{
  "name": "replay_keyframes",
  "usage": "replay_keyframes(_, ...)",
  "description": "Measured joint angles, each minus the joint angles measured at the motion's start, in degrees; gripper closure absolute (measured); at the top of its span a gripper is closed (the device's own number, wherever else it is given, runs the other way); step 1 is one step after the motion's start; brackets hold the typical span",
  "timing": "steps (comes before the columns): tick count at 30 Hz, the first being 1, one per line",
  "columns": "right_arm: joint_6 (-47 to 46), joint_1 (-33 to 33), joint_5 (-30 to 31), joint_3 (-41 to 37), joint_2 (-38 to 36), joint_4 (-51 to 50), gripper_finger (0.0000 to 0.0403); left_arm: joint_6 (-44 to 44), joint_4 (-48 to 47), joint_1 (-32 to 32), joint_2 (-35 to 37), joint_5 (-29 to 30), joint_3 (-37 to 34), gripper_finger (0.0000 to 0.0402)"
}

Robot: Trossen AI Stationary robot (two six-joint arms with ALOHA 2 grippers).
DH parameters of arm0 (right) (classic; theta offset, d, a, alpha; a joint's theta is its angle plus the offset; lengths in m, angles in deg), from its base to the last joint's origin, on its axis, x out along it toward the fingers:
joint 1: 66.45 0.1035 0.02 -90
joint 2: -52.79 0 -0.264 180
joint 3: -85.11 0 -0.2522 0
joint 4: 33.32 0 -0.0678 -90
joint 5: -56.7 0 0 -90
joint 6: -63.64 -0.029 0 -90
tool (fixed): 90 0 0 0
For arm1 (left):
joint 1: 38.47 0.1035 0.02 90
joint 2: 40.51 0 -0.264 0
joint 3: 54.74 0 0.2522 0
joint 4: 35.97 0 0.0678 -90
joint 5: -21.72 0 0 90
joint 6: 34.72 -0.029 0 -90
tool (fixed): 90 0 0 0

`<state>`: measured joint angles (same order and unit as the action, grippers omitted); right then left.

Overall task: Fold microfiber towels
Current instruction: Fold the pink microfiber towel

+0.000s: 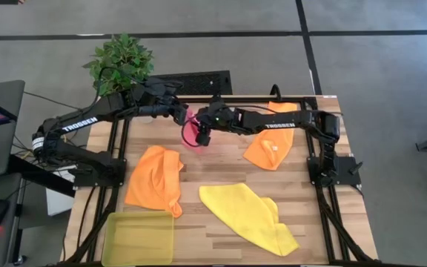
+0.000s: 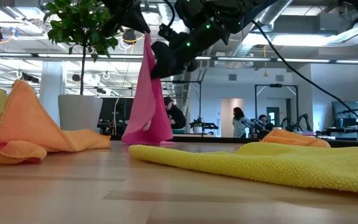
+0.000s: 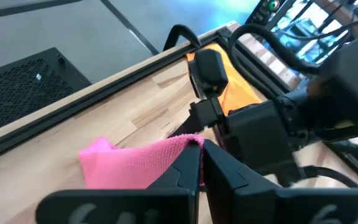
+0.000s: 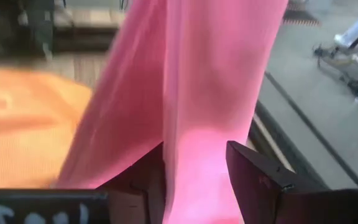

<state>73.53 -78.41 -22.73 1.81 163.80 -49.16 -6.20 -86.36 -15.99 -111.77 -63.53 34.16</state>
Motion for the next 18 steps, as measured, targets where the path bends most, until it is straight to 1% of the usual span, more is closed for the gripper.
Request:
replay_keyframes(8,0.0,0.2,-0.1,-0.1,0.0,-7.2,0.0223,-3.0,-4.0,0.0,0.1,0.2,7.1,0.0401)
replay_keyframes(18,0.0,0.3,-0.2,-0.1,0.0,-9.0,0.0223,-4.8,-9.7,0.0,0.1,1.1,12.1,0.0401)
